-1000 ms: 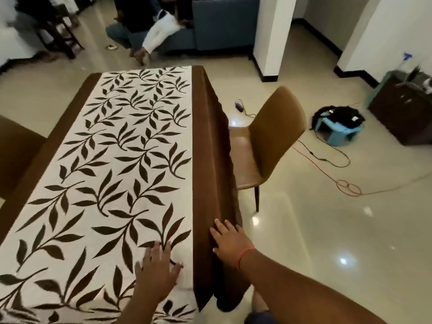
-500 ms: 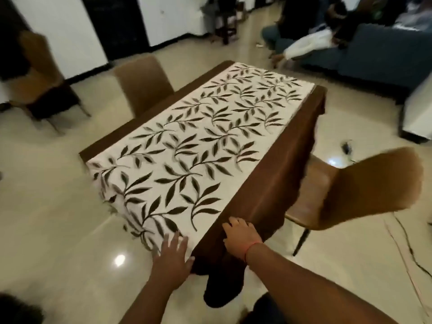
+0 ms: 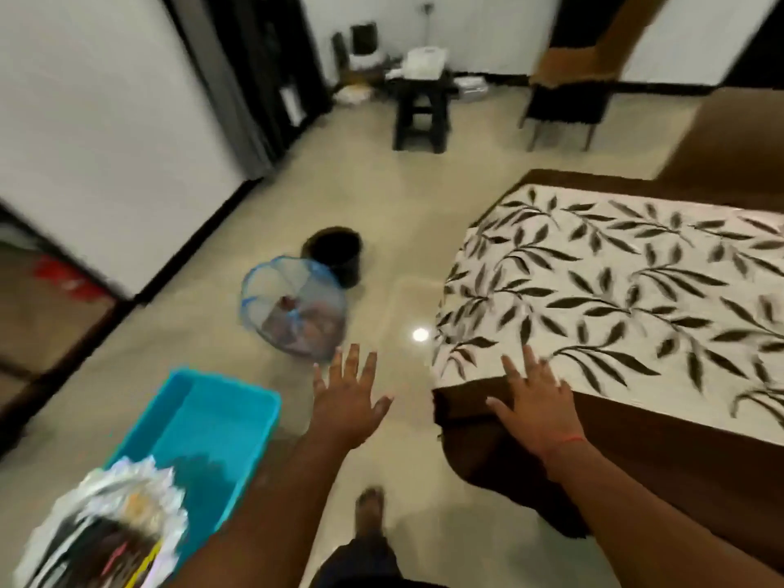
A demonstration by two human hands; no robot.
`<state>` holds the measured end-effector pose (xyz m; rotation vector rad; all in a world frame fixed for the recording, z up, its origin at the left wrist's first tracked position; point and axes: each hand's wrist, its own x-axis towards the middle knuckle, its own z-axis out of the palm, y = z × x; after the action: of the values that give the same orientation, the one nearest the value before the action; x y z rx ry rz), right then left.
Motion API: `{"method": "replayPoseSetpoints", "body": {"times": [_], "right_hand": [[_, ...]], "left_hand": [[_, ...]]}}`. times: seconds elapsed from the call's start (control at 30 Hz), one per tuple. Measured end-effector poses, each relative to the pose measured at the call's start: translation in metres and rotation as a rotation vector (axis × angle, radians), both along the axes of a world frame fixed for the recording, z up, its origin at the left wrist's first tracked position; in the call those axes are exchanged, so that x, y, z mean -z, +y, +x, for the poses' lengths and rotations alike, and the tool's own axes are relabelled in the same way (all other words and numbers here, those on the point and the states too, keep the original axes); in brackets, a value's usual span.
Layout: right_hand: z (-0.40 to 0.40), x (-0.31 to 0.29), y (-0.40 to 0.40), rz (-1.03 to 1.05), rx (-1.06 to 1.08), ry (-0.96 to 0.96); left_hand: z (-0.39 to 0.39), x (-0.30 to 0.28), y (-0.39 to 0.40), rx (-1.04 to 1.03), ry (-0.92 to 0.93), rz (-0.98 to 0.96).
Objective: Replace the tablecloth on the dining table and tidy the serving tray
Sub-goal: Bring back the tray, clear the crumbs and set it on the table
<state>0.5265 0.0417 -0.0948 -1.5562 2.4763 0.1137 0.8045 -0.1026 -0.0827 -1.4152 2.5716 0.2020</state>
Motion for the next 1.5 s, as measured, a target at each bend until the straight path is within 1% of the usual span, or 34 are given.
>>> {"method": "replayPoseSetpoints", "body": {"times": [0.13, 0.23, 0.43, 0.57, 0.73, 0.8, 0.97, 1.03, 1.1, 1.23, 1.37, 1.47, 1.5], "right_hand": [[0.050, 0.003, -0.006, -0.037, -0.187, -0.070], [0.112, 0.007, -0.015, -0.018, -0.361, -0.088], [0.232, 0.007, -0.040, 0.038, -0.604, -0.152], [0.303, 0.014, -0.049, 0.086, -0.724, -0.143], [0.403, 0.038, -0.070, 0.124, -0.818, -0.100], [0.441, 0.049, -0.080, 0.151, -0.803, -0.120], [0.525, 0.091, -0.112, 0.286, -0.664, -0.249], [0.551, 0.112, -0.127, 0.351, -0.571, -0.366], [0.573, 0.129, -0.139, 0.394, -0.463, -0.497], [0.605, 0.151, -0.156, 0.381, -0.195, -0.685], [0.621, 0.166, -0.163, 0.335, 0.024, -0.737], [0.622, 0.171, -0.164, 0.302, 0.102, -0.745], [0.622, 0.170, -0.164, 0.293, 0.112, -0.750]], "left_hand": [[0.085, -0.005, 0.059, -0.314, 0.003, 0.023], [0.151, -0.007, 0.108, -0.506, -0.018, 0.013], [0.261, 0.005, 0.171, -0.887, 0.016, 0.044], [0.322, 0.020, 0.190, -0.968, 0.040, 0.040], [0.408, 0.048, 0.177, -1.022, 0.056, 0.092], [0.442, 0.060, 0.167, -1.034, 0.045, 0.132], [0.535, 0.094, 0.128, -1.172, 0.129, 0.245], [0.568, 0.111, 0.111, -1.237, 0.222, 0.289], [0.591, 0.127, 0.094, -1.344, 0.376, 0.353], [0.608, 0.141, 0.062, -1.553, 0.630, 0.477], [0.613, 0.153, 0.050, -1.655, 0.801, 0.508], [0.617, 0.156, 0.045, -1.758, 0.861, 0.573], [0.619, 0.158, 0.044, -1.789, 0.908, 0.587]]}}
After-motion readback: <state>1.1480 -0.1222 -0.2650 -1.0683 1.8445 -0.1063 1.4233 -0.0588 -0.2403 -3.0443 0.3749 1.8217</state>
